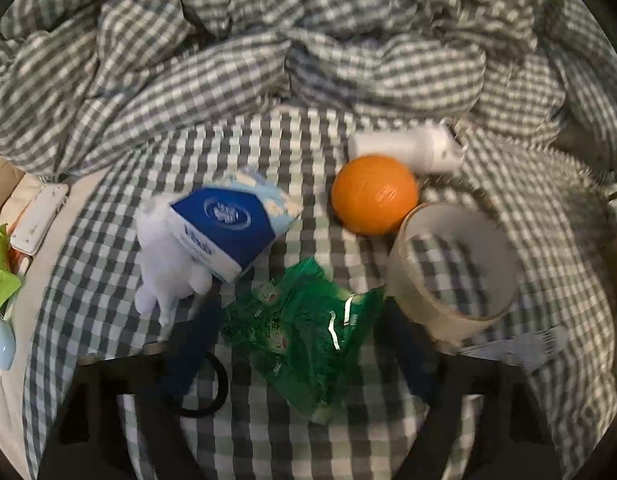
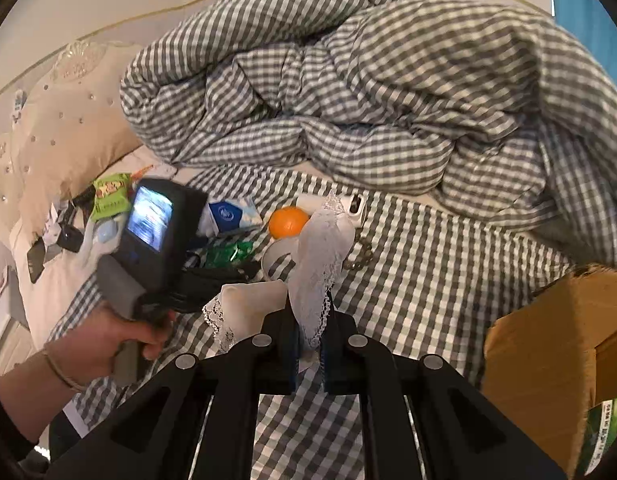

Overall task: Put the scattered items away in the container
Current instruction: 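Grasp the white lace cloth with the right tool while the left tool grasps the green packet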

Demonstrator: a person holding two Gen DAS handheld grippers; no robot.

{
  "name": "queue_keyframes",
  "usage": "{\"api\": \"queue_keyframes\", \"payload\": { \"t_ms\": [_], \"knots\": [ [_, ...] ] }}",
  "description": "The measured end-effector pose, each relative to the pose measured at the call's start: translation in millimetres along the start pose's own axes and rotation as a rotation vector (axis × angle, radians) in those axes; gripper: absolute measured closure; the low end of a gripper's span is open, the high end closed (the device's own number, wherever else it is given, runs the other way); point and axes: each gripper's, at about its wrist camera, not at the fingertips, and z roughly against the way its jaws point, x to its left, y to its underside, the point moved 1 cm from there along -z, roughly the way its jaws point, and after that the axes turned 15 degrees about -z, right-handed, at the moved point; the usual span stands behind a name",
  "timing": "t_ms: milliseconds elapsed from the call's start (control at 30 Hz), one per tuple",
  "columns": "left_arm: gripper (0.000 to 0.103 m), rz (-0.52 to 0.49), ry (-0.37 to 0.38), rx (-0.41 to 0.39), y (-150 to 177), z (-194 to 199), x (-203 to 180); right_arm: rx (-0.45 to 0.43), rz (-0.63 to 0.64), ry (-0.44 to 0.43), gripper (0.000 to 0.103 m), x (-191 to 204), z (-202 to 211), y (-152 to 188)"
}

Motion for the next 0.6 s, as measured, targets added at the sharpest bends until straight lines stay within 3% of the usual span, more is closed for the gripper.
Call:
{"api": "queue_keyframes", "payload": {
  "t_ms": [133,167,600],
  "knots": [
    [0.062,0.002,0.018,-0.011,-1,2,-2,-0.022,0.003,-0.004,0.096,3,9,-3],
    [0.071,0.003,0.027,-0.015,-1,6,-2,-0.027,0.006,-0.003,0.096,3,10,-4],
    [0.073,0.001,-0.045,-0.132,-25,93,-17,-0.082,-0.011,-0.011,0.096,2,44,-3]
  ]
}}
